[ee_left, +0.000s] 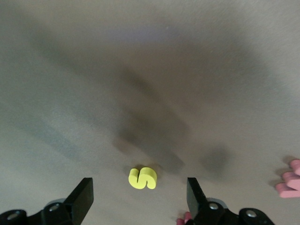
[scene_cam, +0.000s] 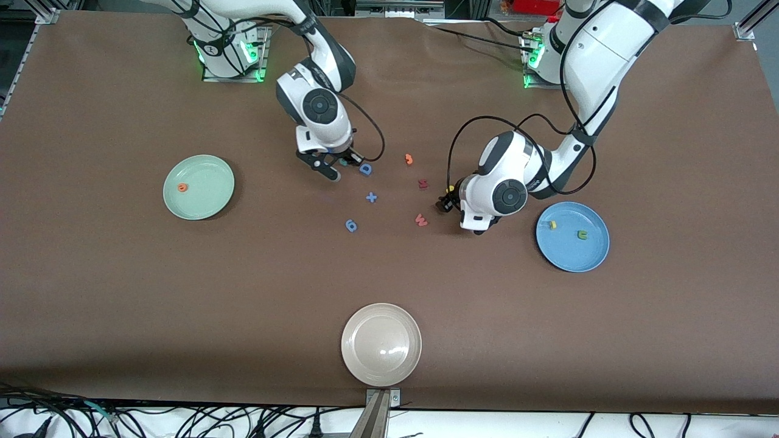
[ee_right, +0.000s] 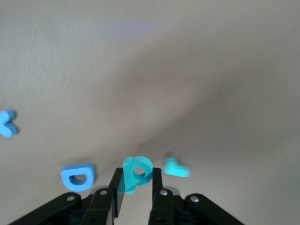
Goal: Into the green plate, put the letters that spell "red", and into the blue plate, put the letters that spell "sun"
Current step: 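Grasp the cyan p with the right gripper while the left gripper reaches the s, then carry the p to the green plate while the left gripper grasps the s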
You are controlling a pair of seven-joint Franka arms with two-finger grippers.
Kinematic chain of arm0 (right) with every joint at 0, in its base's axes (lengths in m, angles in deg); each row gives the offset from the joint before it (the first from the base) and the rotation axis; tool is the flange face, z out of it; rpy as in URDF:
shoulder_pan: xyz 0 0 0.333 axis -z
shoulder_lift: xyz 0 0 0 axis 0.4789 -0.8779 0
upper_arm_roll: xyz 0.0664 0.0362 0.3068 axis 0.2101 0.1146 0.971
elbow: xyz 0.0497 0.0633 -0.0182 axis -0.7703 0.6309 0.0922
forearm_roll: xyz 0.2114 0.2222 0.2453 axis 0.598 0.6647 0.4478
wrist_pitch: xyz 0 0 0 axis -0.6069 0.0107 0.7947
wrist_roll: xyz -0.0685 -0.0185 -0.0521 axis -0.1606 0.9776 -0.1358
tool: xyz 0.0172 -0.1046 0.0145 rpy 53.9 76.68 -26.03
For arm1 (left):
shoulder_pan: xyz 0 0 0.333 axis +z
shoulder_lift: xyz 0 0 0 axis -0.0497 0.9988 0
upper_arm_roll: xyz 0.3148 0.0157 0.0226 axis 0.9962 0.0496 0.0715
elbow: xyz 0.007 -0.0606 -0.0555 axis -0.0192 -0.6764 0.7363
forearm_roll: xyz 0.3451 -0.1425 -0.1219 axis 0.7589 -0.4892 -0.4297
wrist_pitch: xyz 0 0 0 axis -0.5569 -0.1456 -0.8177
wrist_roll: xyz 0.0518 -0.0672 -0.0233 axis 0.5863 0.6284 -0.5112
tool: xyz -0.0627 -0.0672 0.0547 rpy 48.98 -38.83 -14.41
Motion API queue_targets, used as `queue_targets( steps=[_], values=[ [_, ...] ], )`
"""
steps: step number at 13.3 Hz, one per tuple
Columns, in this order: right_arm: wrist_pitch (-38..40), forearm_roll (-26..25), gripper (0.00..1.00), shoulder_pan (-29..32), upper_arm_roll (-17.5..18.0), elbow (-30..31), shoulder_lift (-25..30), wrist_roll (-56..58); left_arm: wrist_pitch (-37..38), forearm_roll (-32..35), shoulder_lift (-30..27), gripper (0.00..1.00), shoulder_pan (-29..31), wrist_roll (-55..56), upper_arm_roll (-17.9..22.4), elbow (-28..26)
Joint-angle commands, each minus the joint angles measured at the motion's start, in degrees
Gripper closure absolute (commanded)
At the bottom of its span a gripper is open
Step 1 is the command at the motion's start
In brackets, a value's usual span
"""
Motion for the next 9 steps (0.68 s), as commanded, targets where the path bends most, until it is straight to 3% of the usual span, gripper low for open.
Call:
queue_targets(
  steps=[1, 4, 7, 9],
  values=[
    [15.4, 0.8, 1.0, 0.1, -6.4, -2.1, 8.5, 10.2, -1.6, -1.6, -0.5, 0.14, -0.9, 0.2, 0.1, -1.2],
    [27.1, 0.9, 1.0, 0.1, -16.7, -4.9, 12.3, 26.0, -2.0, -1.6, 0.0, 0.18, -1.1, 0.1, 0.1, -1.6],
    [30.2, 0.9, 1.0, 0.1, -29.0, -4.9, 13.7, 45.5, -2.0, -1.5, 0.2, 0.26, -1.6, 0.1, 0.2, -1.8],
    [29.9, 0.8, 1.0, 0.1, -34.3, -4.5, 13.2, 54.4, -2.0, -1.4, 0.1, 0.38, -1.5, 0.1, 0.2, -2.0]
  ],
)
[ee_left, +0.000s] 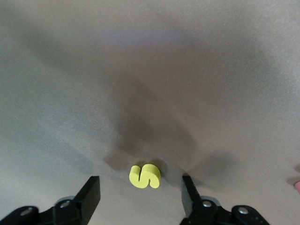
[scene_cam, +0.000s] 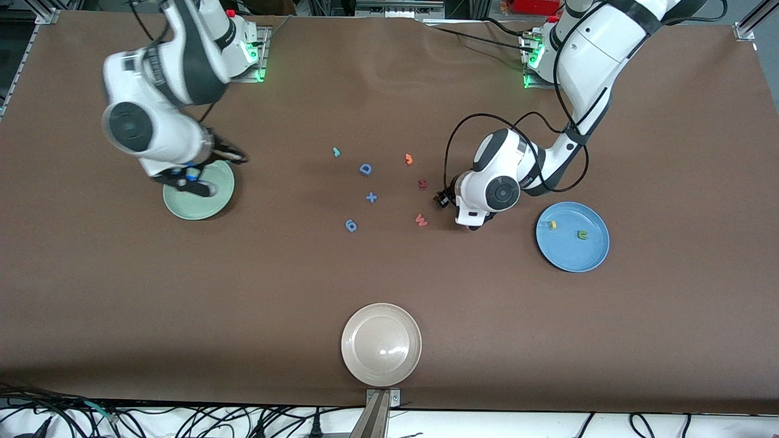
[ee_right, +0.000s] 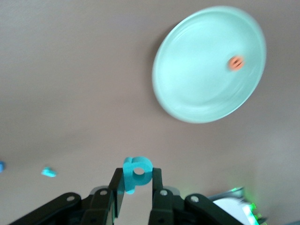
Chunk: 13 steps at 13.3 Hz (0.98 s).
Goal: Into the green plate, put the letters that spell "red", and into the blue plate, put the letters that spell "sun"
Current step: 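Carry the p to the green plate while the left gripper grasps the s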
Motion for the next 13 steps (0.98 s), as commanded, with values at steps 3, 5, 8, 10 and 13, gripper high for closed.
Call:
queue_targets(
  steps=[3, 5, 8, 10, 13],
  values=[
    [-5.6, 0.8, 1.0, -0.3, -7.5, 4.4, -2.0, 15.3, -0.6, -1.4, -0.3, 0.54, 0.0, -0.1, 0.3, -0.9],
    [-14.3, 0.8, 1.0, -0.3, -7.6, 9.9, -3.6, 17.0, -0.5, -1.3, -0.3, 0.54, 0.1, -0.1, 0.3, -0.9],
    [-24.5, 0.8, 1.0, 1.8, -7.6, 14.0, -7.9, 22.7, -0.3, -1.1, -0.3, 0.6, 0.1, -0.1, 0.3, -0.9],
    [-26.8, 0.8, 1.0, 3.9, -7.6, 14.1, -10.5, 26.0, -0.2, -1.0, -0.4, 0.7, 0.1, -0.1, 0.3, -0.8],
    [-29.5, 0.9, 1.0, 4.7, -7.5, 14.3, -14.2, 27.1, 0.2, -1.0, -0.7, 0.78, 0.2, -0.1, 0.3, -0.3]
  ],
)
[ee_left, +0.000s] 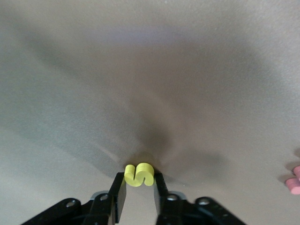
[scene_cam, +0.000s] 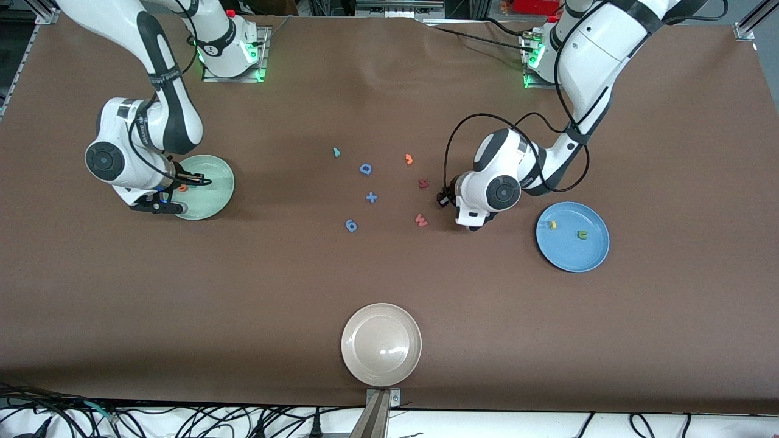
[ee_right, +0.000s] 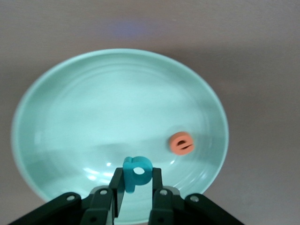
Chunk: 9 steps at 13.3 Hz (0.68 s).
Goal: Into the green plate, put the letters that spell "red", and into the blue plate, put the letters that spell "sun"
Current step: 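Carry the p to the green plate while the left gripper grasps the s, then release the p with the right gripper while the left gripper carries the s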
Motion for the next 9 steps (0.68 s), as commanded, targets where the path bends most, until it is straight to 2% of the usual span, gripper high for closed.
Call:
queue_targets(
  steps=[1, 2, 4, 6, 9],
  values=[
    [-2.1, 0.9, 1.0, 0.3, 0.2, 0.1, -2.2, 1.8, 0.5, -1.0, -0.7, 0.79, 0.1, -0.1, 0.4, -0.3],
    [-2.2, 1.0, 1.0, 0.3, 0.3, 0.1, -2.8, 1.8, 2.2, -0.9, -1.2, 0.79, 0.1, -0.1, 0.6, 0.0],
    [-2.2, 5.0, 1.0, 0.3, 1.0, 0.1, -3.5, 2.3, 8.6, -0.8, -2.1, 0.79, 0.4, -0.1, 1.0, 3.0],
    [-2.2, 5.3, 0.97, 0.3, 1.1, 0.1, -3.5, 2.8, 15.4, 0.0, -2.2, 0.79, 1.0, -0.1, 1.4, 7.5],
    [-2.0, 5.3, 0.4, 0.3, 1.1, -0.3, -3.1, 4.9, 24.8, 6.6, -2.2, 0.79, 3.0, -0.5, 1.4, 13.4]
  ],
)
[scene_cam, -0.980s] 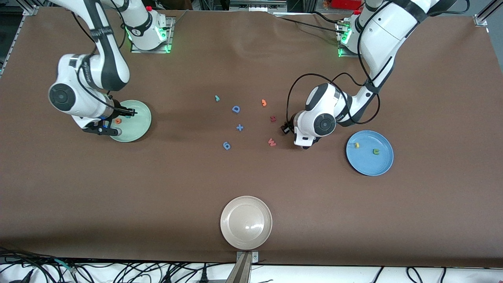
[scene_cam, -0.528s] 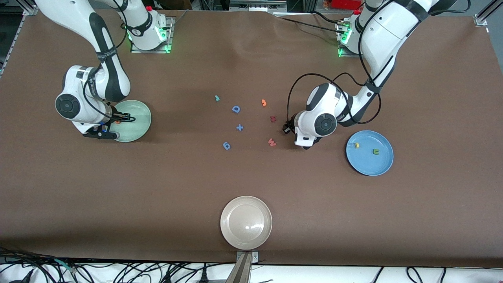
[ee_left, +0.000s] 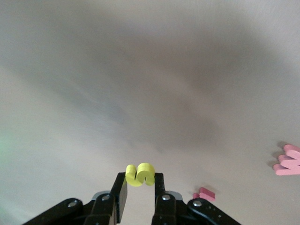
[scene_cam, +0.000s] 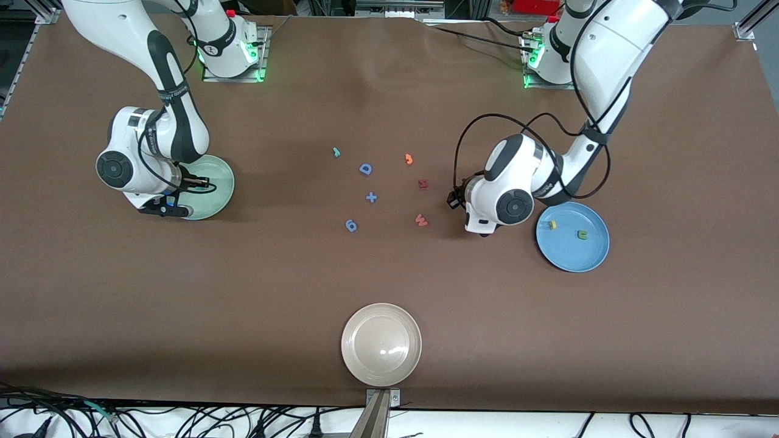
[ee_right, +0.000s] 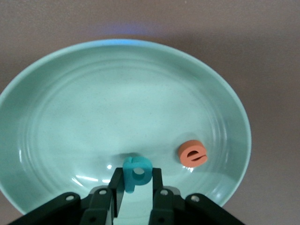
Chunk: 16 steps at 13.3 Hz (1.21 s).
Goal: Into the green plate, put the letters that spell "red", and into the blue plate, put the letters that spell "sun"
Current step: 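Release the p with the right gripper while the left gripper carries the s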
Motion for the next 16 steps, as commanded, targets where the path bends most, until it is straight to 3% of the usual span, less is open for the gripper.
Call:
queue_targets(
  steps=[1, 2, 4, 8, 11, 14, 16],
  values=[
    [0.0, 1.4, 0.18, 0.0, 0.0, -0.5, 0.9, 3.7, 7.9, 7.2, -0.6, 0.79, 1.8, -0.6, -0.1, 4.9],
    [0.7, 1.4, 0.01, 0.0, -0.2, -0.9, 2.2, 3.8, 9.0, 11.2, -0.5, 0.79, 2.1, -0.9, -0.1, 6.0],
    [5.0, 1.4, 0.01, 0.0, -0.5, -3.1, 4.4, 3.9, 9.3, 16.1, -0.5, 0.79, 3.9, -6.4, 0.0, 6.4],
    [26.4, 1.3, 0.01, 0.0, -1.6, -15.6, 6.5, 2.6, 11.1, 16.7, -0.6, 0.78, 12.7, -24.0, -0.1, 6.3],
    [38.1, 1.3, 0.01, 0.0, -2.7, -24.3, 7.9, 2.6, 10.5, 16.6, 0.3, 0.76, 18.2, -32.2, -0.1, 6.3],
    [45.5, 0.7, 0.01, -0.1, -3.4, -32.7, 9.5, 2.3, 10.2, 15.7, 0.8, 0.75, 18.8, -33.1, -0.1, 6.3],
    [48.9, 0.5, 0.03, -0.2, -3.0, -36.5, 9.5, 0.2, 10.2, 15.6, 0.8, 0.68, 18.7, -33.1, -0.2, 6.3]
  ],
)
